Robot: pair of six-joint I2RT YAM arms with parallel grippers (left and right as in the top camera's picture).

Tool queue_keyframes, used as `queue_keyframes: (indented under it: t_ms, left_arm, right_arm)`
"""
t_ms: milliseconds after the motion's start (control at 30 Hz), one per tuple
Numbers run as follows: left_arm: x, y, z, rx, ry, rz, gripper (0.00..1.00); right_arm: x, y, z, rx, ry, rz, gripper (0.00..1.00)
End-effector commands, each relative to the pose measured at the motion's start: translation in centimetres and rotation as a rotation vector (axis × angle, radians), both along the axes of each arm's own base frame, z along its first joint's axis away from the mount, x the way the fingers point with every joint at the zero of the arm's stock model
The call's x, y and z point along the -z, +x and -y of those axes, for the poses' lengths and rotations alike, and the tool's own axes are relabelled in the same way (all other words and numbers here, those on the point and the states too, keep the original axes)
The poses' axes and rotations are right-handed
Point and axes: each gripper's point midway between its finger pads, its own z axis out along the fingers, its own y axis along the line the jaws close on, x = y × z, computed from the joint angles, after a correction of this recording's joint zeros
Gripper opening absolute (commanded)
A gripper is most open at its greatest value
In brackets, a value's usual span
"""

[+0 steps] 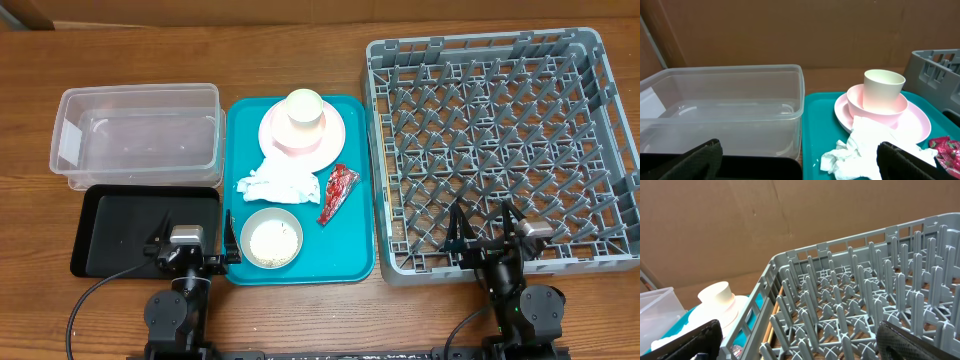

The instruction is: Sort waste into correct bins and load items into the dishwasher

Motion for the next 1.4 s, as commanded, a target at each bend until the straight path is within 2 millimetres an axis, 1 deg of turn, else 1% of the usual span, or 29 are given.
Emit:
queue_keyframes:
  t_ms: [0, 100, 233, 367, 433, 500, 600, 667, 733, 800, 867, 933, 967, 1033, 1100, 1167, 1200, 1233, 1367]
  left_arm:
    - [-0.1, 0.0, -0.2, -0.010, 0.015, 0.007, 1.00]
    - [-0.2, 0.0, -0.2, -0.009, 0.014, 0.012, 1.00]
    - [0.0, 0.0, 0.5, 0.033, 0.008, 0.004, 1.00]
    - [0.0, 0.0, 0.5, 0.030, 0.008, 0.006, 1.00]
    - [-0.9, 0.0, 0.6, 0.037, -0.004, 0.041, 1.00]
    - [-1.5, 0.0, 1.0, 0.059, -0.063, 0.059, 1.00]
    - [-2.7, -0.4, 2.2, 0.119, -0.175, 0.050, 1.00]
    - [-3.6, -1.0, 2.3, 0.122, -0.254, 0.022, 1.00]
    - [-4.7, -1.6, 2.3, 0.117, -0.295, -0.001, 1.00]
    - [-6.5, -2.6, 2.4, 0.120, -0.308, -0.012, 1.00]
    - [-8.8, -3.8, 2.6, 0.135, -0.309, -0.025, 1.00]
    - [-10.5, -4.6, 3.1, 0.159, -0.312, -0.051, 1.00]
    - [-11.7, -5.2, 3.7, 0.187, -0.319, -0.098, 1.00]
    - [-12.7, -5.6, 4.3, 0.209, -0.324, -0.187, 1.00]
    - [-13.4, -5.7, 5.1, 0.245, -0.309, -0.348, 1.00]
    - [-13.6, -5.6, 5.4, 0.253, -0.305, -0.440, 1.00]
    - [-13.6, -5.4, 5.6, 0.246, -0.310, -0.574, 1.00]
    - [-13.6, -5.3, 5.6, 0.239, -0.317, -0.646, 1.00]
    - [-13.7, -4.2, 6.6, 0.260, -0.369, -0.840, 1.00]
  right_arm:
    - [0.1, 0.0, 0.2, 0.010, 0.002, 0.005, 1.00]
    - [0.1, 0.0, 0.2, 0.010, 0.002, 0.005, 1.00]
    - [0.1, 0.0, 0.2, 0.010, 0.002, 0.005, 1.00]
    - [0.1, 0.0, 0.2, 0.010, 0.002, 0.005, 1.00]
    - [0.1, 0.0, 0.2, 0.010, 0.002, 0.005, 1.00]
    - [0.1, 0.0, 0.2, 0.010, 0.002, 0.005, 1.00]
    - [0.1, 0.0, 0.2, 0.010, 0.002, 0.005, 1.00]
    - [0.1, 0.0, 0.2, 0.010, 0.002, 0.005, 1.00]
    - [0.1, 0.0, 0.2, 0.010, 0.002, 0.005, 1.00]
    - [0.1, 0.0, 0.2, 0.010, 0.002, 0.005, 1.00]
    - [0.1, 0.0, 0.2, 0.010, 0.002, 0.005, 1.00]
    - [0.1, 0.0, 0.2, 0.010, 0.002, 0.005, 1.00]
    - [0.1, 0.0, 0.2, 0.010, 0.002, 0.005, 1.00]
    - [0.1, 0.0, 0.2, 0.010, 0.002, 0.005, 1.00]
    - [0.1, 0.0, 0.2, 0.010, 0.002, 0.005, 1.00]
    - [0.1, 0.0, 0.2, 0.010, 0.002, 0.005, 1.00]
    - [0.1, 0.0, 0.2, 0.010, 0.002, 0.005, 1.00]
    - [0.1, 0.0, 0.2, 0.010, 0.002, 0.005, 1.00]
    - [0.1, 0.0, 0.2, 0.010, 0.002, 0.005, 1.00]
